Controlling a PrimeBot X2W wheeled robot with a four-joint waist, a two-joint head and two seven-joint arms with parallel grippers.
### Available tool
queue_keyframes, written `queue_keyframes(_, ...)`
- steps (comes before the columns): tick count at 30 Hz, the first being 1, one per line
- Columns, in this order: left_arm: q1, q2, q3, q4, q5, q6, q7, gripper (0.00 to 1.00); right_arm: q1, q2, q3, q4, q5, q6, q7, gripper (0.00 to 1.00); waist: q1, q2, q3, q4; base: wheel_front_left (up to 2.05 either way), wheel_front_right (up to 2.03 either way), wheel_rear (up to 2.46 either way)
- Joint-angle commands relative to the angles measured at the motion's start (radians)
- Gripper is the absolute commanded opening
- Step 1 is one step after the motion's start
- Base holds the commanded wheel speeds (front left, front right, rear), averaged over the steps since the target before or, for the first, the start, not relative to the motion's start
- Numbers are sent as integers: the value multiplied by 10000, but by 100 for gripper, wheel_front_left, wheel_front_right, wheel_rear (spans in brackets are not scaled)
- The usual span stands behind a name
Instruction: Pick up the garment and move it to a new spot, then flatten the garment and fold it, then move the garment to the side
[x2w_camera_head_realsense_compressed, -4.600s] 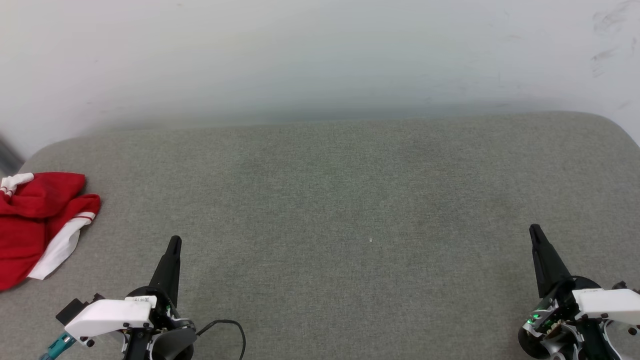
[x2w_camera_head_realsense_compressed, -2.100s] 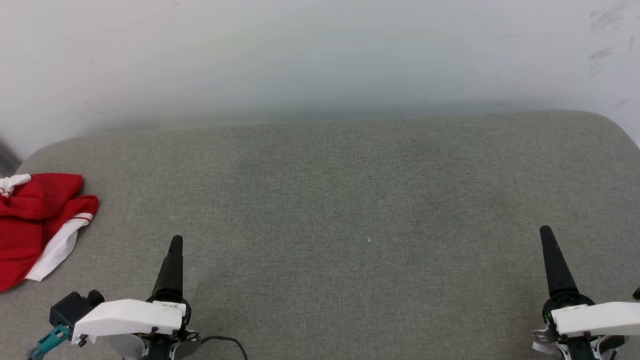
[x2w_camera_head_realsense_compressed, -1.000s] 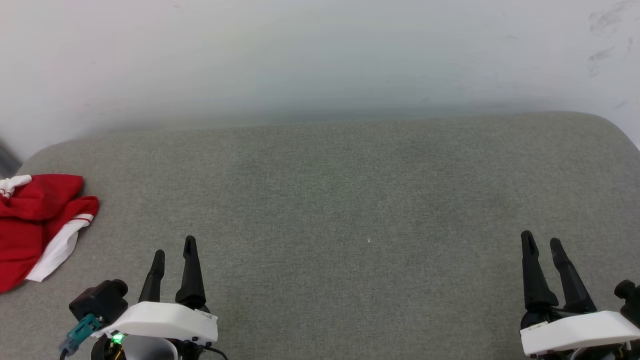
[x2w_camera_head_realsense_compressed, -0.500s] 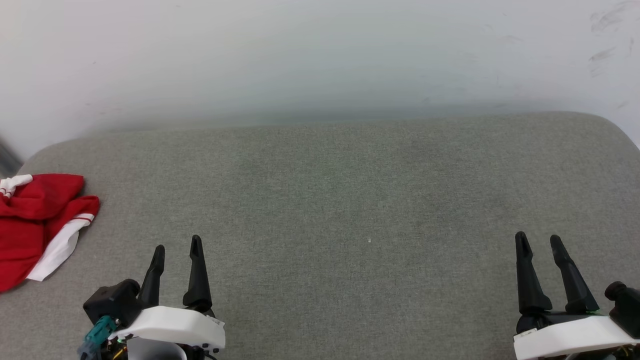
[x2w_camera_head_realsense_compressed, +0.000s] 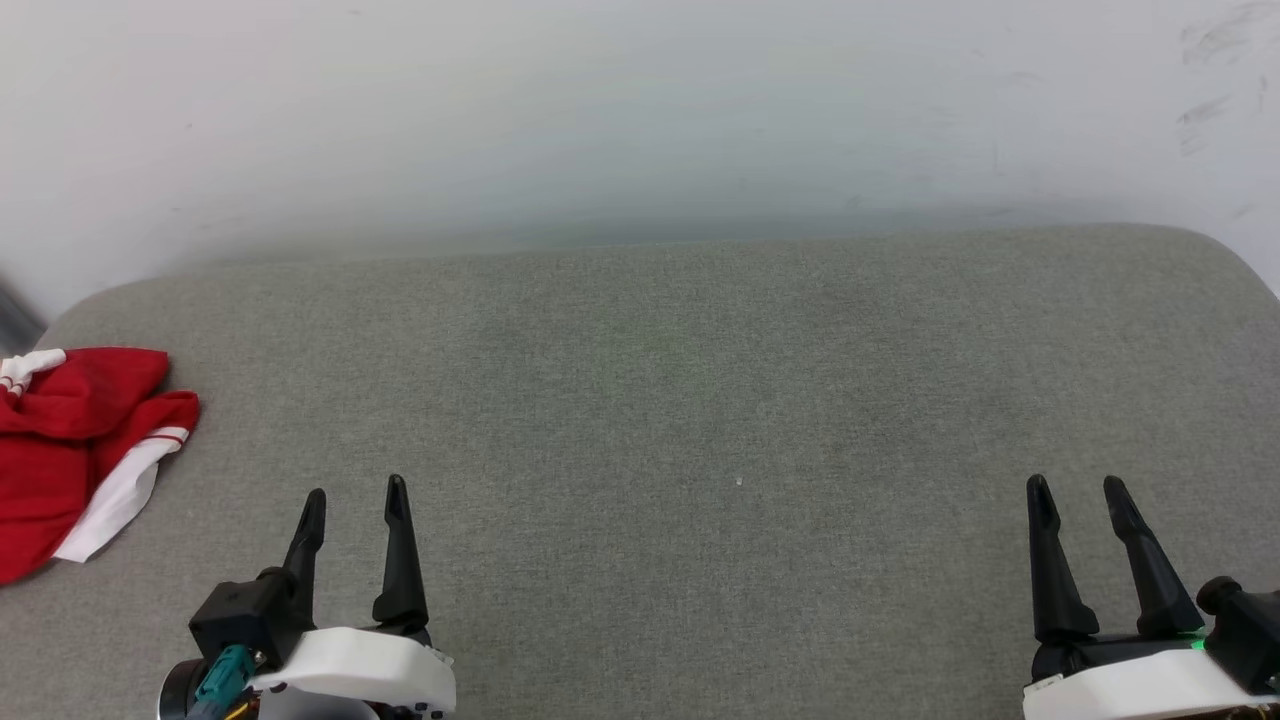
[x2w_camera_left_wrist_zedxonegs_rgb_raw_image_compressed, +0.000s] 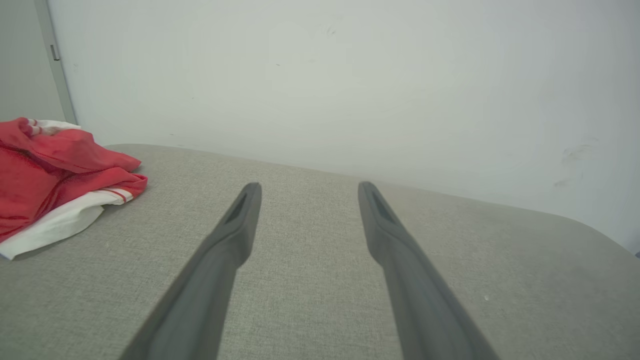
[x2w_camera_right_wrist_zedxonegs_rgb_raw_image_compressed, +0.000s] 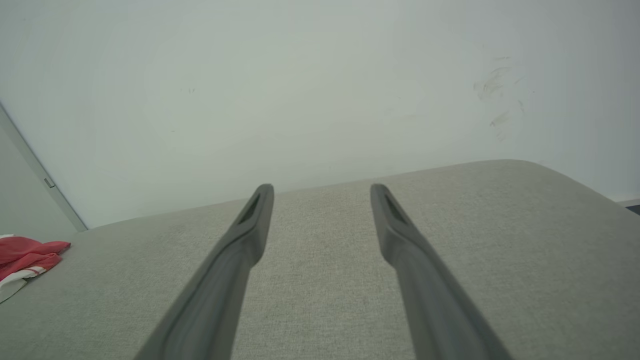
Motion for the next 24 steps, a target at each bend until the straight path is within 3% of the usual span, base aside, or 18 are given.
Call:
queue_keyframes(1,23,43,-24,-47,204,-46,-72,100,84,-8,7,-106,-160,0,-85,100,0,0,3,-4,0,0,0)
queue_keyframes(24,355,-206,356,152,1754,-682,-542,100,414,-4,116,-212,-1202,0,-544,100,0,0,-6,-42,0,0,0)
